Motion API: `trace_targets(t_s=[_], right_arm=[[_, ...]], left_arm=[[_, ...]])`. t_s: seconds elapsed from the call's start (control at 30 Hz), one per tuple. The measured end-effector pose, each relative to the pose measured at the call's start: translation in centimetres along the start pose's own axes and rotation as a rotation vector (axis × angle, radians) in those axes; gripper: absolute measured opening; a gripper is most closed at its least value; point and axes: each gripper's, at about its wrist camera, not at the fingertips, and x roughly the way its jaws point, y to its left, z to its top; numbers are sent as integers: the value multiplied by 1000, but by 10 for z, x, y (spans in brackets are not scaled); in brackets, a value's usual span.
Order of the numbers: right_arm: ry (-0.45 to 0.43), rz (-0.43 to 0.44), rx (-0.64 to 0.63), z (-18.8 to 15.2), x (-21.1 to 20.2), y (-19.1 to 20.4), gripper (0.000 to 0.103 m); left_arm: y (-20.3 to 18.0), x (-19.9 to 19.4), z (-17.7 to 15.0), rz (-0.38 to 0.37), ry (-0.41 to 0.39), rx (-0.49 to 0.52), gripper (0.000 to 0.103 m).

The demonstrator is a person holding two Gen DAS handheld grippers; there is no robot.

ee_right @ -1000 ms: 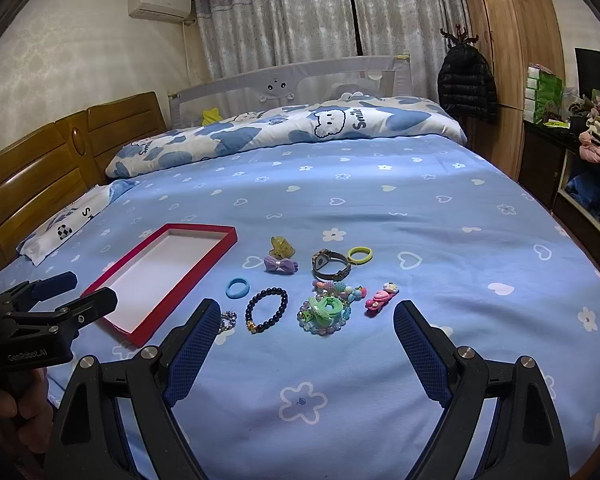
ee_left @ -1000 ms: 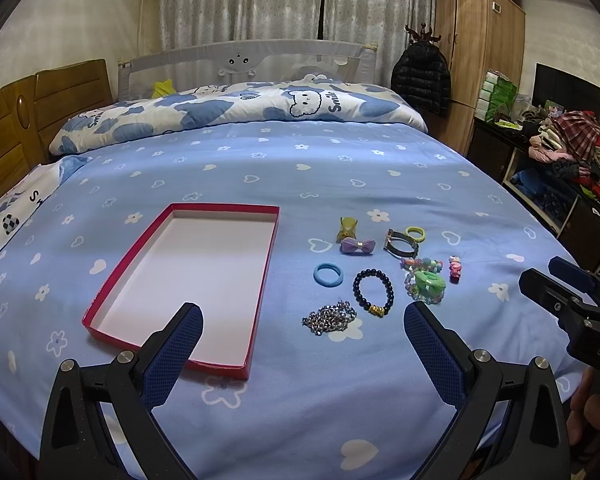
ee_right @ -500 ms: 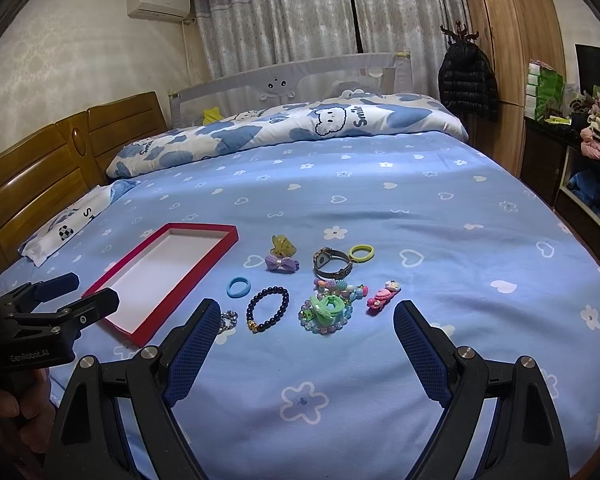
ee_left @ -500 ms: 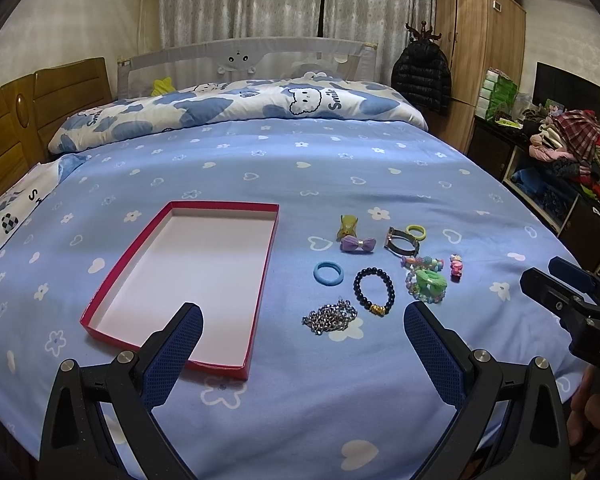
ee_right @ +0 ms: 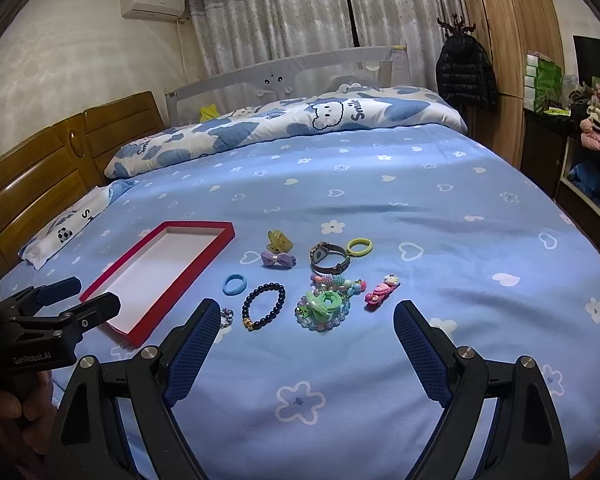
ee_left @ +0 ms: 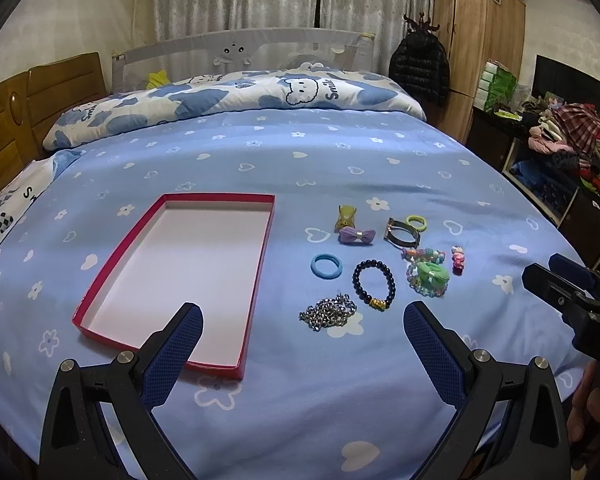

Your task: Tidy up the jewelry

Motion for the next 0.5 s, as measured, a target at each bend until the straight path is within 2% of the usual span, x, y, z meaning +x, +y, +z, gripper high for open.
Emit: trace_targets(t_s=[0.3, 0.5], right_arm=[[31, -2, 41, 3, 14, -20, 90], [72, -22, 72, 5, 34, -40, 88]], left_arm=[[4, 25, 12, -23, 53, -1, 100], [4, 54, 26, -58, 111, 5, 88]])
